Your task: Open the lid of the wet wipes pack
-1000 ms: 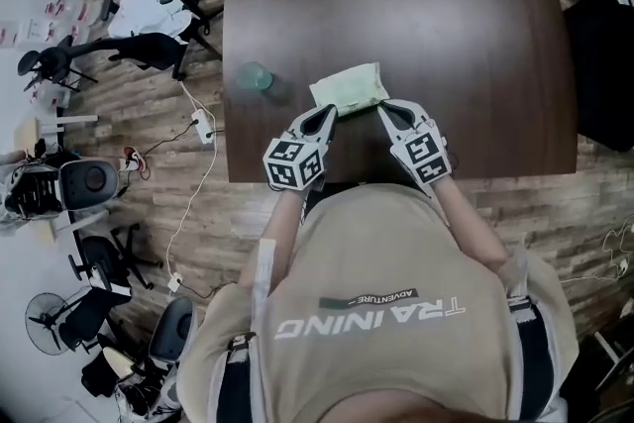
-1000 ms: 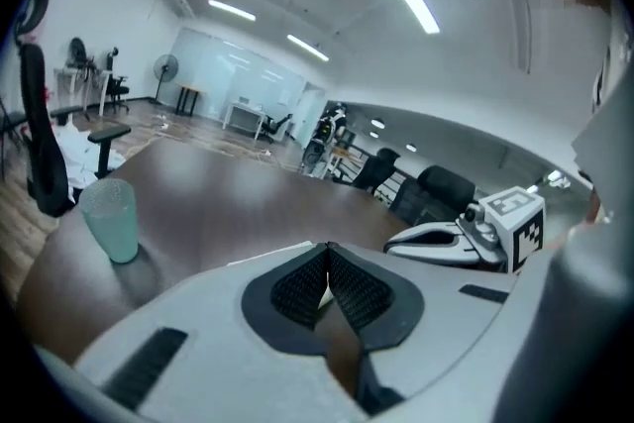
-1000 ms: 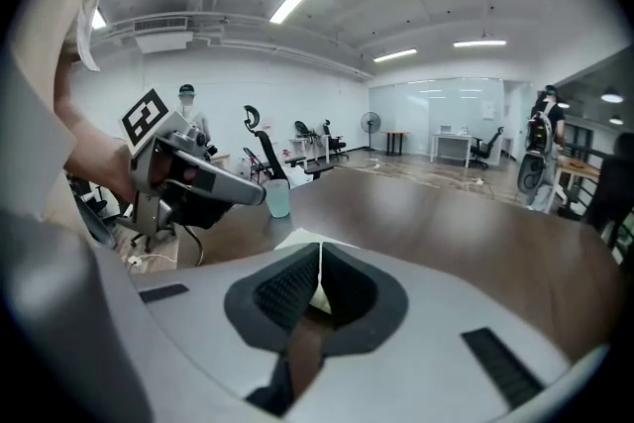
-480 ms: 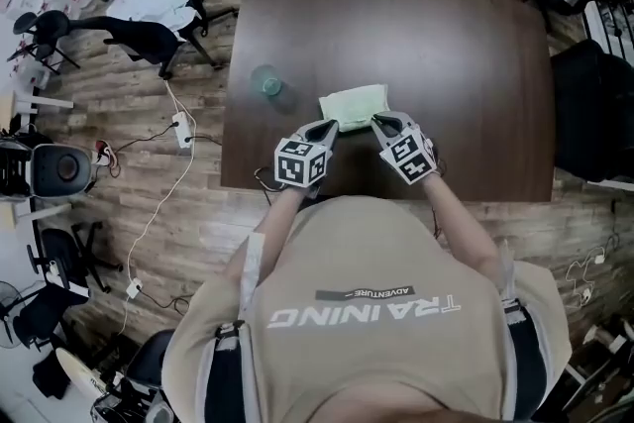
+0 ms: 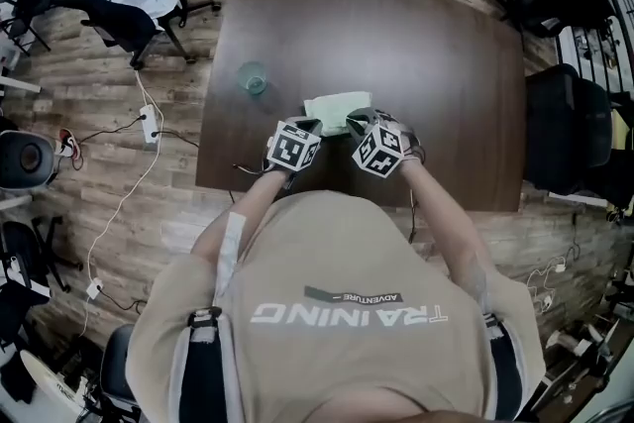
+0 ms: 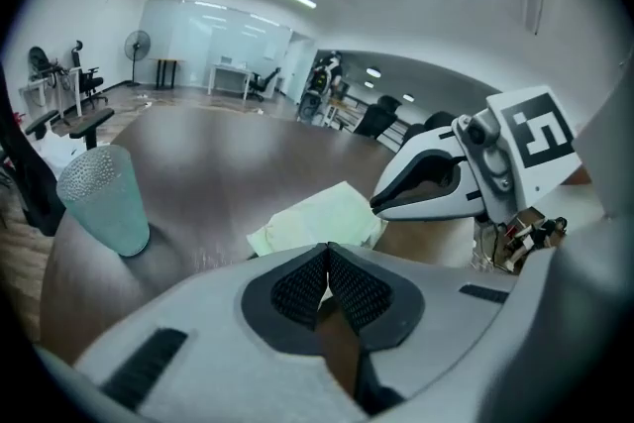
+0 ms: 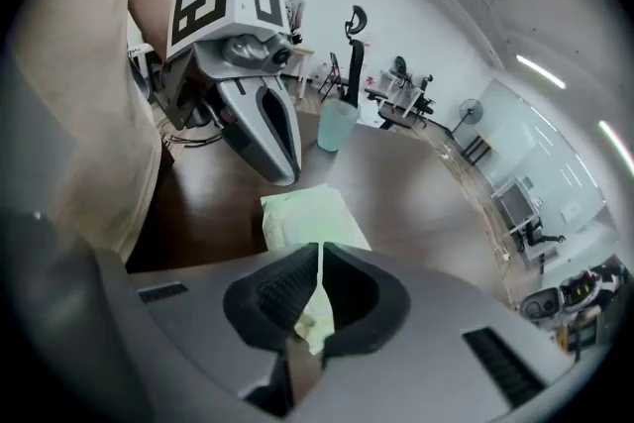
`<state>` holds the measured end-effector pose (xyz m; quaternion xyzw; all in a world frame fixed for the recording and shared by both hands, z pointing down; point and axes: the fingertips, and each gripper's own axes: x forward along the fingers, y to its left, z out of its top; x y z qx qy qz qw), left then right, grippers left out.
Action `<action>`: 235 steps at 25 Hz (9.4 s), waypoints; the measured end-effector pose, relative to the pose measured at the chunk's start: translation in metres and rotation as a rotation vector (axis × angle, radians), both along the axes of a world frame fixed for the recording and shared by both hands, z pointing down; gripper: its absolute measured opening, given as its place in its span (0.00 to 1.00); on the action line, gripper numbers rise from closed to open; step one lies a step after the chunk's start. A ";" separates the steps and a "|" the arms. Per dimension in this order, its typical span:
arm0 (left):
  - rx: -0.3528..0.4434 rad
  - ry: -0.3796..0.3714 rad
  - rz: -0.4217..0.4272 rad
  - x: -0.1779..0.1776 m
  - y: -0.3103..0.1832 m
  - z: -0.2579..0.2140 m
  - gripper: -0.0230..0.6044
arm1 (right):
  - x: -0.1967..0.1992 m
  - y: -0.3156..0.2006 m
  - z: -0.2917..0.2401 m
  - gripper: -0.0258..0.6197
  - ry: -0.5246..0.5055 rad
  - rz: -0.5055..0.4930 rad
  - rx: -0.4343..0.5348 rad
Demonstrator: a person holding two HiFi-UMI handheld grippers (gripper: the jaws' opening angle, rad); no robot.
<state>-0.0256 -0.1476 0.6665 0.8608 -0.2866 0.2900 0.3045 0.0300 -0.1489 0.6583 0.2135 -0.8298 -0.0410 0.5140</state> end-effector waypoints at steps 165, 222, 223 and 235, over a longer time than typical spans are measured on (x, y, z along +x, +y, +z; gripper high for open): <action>-0.086 -0.495 0.384 0.012 -0.019 0.053 0.05 | -0.012 -0.110 0.050 0.06 -0.116 0.056 -0.164; 0.367 -0.533 0.545 0.009 -0.014 0.051 0.05 | 0.045 -0.010 0.007 0.06 -0.421 0.771 -0.054; 0.357 -0.512 0.533 0.009 -0.015 0.049 0.05 | 0.044 -0.009 0.001 0.06 -0.437 0.772 -0.043; 0.333 0.034 0.128 0.013 -0.023 -0.081 0.05 | 0.010 0.008 -0.077 0.06 -0.607 0.674 0.058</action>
